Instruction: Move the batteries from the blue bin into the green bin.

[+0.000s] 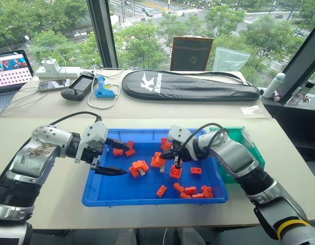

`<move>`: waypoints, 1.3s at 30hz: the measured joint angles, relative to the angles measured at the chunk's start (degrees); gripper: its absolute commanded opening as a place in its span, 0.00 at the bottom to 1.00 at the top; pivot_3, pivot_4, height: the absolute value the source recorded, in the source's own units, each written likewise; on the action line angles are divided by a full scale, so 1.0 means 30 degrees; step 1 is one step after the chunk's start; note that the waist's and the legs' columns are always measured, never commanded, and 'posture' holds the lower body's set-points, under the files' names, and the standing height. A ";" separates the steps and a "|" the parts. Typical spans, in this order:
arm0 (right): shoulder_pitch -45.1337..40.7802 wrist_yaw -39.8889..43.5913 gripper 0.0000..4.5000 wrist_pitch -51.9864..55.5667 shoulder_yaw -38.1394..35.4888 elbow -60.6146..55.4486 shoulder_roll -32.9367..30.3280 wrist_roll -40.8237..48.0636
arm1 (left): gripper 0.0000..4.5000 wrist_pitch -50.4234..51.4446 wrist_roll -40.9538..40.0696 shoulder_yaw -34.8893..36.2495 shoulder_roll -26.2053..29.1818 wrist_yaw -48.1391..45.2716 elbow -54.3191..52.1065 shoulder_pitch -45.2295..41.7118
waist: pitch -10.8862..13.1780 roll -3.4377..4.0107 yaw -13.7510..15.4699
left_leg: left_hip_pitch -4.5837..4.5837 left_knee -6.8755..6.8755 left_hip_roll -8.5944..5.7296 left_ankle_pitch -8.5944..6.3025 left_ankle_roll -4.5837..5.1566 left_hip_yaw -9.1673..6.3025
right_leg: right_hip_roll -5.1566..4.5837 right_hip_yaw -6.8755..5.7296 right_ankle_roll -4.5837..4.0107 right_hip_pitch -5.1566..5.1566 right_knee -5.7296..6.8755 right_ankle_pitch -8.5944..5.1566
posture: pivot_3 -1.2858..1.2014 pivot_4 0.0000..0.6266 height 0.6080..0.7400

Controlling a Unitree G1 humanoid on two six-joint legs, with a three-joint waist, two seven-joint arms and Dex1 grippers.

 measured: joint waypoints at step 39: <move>-0.0513 -0.0452 0.18 0.1845 -0.0482 -0.1814 -0.0720 0.0105 | 1.00 -0.0517 0.0468 -0.0503 -0.0836 0.0315 0.0650 -0.0447 | 0.0001 0.0002 -0.0095 | 0.0000 -0.0004 -0.0002 0.0000 0.0000 -0.0003 | -0.0006 -0.0002 0.0001 0.0005 -0.0005 0.0000 | 0.52 0.24 0.95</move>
